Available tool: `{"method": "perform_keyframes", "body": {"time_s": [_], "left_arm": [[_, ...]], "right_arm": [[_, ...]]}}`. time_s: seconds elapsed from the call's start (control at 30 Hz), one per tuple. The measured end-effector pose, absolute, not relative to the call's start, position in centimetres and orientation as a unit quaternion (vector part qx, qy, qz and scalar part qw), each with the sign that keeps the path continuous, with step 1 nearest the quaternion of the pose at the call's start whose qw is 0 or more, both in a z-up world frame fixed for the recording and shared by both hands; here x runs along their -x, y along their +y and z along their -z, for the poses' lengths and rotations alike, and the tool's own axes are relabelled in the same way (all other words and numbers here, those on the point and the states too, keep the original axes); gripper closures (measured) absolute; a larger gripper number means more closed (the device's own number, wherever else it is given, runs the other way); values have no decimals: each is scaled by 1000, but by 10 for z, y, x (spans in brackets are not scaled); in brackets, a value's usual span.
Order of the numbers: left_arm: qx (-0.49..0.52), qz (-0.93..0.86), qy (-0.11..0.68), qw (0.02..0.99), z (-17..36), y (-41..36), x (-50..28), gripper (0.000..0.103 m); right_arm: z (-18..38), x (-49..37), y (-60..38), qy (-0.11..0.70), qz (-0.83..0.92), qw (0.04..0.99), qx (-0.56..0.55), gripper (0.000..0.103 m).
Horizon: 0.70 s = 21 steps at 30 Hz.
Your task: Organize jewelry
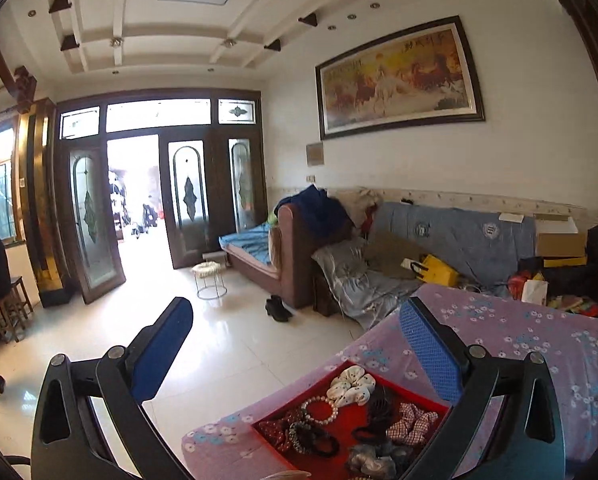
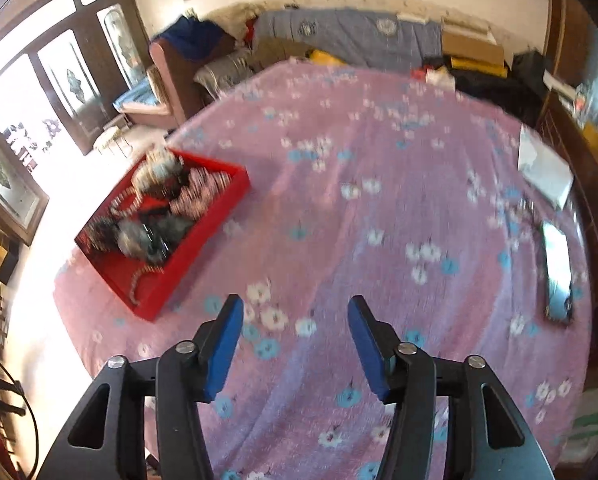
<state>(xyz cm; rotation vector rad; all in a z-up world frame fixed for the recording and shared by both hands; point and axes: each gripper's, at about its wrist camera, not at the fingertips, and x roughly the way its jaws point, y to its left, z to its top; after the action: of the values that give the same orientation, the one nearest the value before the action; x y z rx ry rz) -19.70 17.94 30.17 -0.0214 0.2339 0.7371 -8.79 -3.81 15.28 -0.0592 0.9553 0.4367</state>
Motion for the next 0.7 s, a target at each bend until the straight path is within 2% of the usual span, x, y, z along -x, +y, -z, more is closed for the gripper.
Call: {"method": "perform_keyframes", "body": {"time_s": [0.13,0.23,0.53,0.7], "left_arm": [[23,-355,130,926,-315,187,206,0],[37,-332,176,926,-311,196,207,0],[55,-284,336,896,-241,207,197,0],[46,-272,379,883,-214,208,196,0]], "right_arm": [[-182,87,-28,420,-220,880,13,31],[-193,93,-21,400,-225,888,3,25],[-179,110,11,405,-253,878,30,24],[-172,110,18,419,-252,872,28,24]]}}
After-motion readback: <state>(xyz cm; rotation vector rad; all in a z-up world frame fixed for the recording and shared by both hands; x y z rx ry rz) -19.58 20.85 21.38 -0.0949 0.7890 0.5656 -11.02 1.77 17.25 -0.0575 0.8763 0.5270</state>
